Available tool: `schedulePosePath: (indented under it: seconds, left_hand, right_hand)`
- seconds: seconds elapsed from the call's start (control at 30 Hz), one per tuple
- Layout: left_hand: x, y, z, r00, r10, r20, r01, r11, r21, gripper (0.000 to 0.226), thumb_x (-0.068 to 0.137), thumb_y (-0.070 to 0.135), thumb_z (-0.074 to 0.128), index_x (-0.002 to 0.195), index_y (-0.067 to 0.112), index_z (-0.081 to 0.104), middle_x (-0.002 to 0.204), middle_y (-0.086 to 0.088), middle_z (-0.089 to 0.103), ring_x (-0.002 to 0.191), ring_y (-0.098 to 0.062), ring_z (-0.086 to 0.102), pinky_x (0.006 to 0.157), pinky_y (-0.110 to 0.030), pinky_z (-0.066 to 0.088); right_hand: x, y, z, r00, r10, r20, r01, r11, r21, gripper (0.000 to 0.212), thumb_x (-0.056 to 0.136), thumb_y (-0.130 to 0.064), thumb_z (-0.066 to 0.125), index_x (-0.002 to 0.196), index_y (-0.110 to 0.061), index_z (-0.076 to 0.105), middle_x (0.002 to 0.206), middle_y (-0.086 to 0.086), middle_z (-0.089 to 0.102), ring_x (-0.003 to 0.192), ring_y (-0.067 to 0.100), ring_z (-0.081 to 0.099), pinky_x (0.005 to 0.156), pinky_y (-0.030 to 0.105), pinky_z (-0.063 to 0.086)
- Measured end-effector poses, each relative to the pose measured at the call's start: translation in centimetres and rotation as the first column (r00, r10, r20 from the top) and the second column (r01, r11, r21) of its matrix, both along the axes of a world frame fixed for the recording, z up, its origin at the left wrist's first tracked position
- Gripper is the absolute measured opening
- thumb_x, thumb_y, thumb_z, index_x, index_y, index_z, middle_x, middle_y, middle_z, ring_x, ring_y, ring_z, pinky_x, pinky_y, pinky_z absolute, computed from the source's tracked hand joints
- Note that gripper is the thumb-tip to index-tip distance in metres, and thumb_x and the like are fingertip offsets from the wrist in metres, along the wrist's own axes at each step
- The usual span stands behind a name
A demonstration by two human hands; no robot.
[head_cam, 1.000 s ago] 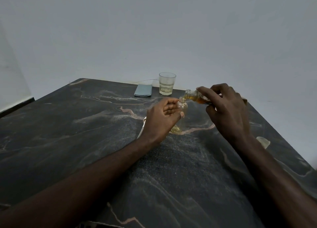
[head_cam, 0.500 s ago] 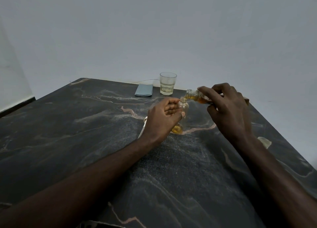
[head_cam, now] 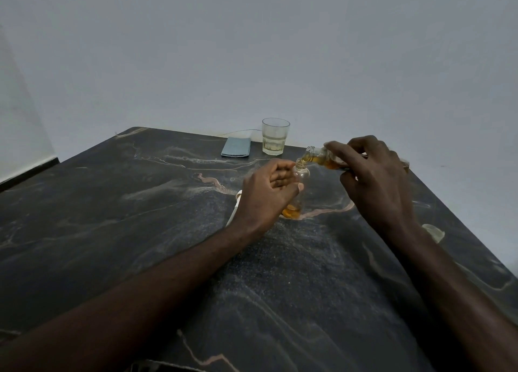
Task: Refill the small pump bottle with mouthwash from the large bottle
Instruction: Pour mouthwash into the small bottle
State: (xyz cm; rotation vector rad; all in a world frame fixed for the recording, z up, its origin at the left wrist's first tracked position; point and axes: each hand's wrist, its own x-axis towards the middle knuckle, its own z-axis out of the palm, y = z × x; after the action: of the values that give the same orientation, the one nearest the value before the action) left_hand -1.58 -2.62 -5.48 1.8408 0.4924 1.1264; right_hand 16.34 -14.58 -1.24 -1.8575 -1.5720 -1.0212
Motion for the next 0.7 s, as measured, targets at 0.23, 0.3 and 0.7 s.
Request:
schedulePosePath:
  seconds: [0.23,0.3,0.7]
  left_hand:
    - [-0.05,0.01,0.12,1.0,-0.009,-0.01,0.009,1.0,0.003,0.04,0.09,0.016,0.078,0.124,0.028,0.061,0.109,0.018,0.068,0.105,0.007,0.067,0.089,-0.015,0.056]
    - [-0.05,0.0,0.13,1.0,-0.008,-0.011,0.008,1.0,0.006,0.04,0.09,0.016,0.078,0.123,0.029,0.061,0.109,0.017,0.068,0.104,0.007,0.067,0.089,-0.015,0.056]
    - [-0.15,-0.03,0.15,1.0,-0.006,-0.015,0.006,1.0,0.007,0.039,0.09,0.015,0.078,0.121,0.031,0.06,0.105,0.023,0.066,0.099,0.017,0.065,0.085,-0.009,0.053]
  right_hand:
    - [-0.04,0.03,0.06,1.0,-0.002,0.006,0.002,1.0,0.002,0.059,0.082,0.006,0.067,0.135,-0.021,0.064,0.119,0.017,0.062,0.104,0.038,0.059,0.078,0.045,0.046]
    - [-0.08,0.04,0.01,1.0,-0.002,0.008,0.002,1.0,0.001,0.059,0.082,0.006,0.068,0.135,-0.021,0.064,0.119,0.018,0.062,0.104,0.039,0.059,0.078,0.044,0.046]
    - [-0.15,0.01,-0.01,1.0,0.011,0.016,-0.011,1.0,0.017,0.06,0.081,0.008,0.069,0.134,-0.019,0.064,0.119,0.02,0.062,0.103,0.04,0.059,0.078,0.046,0.047]
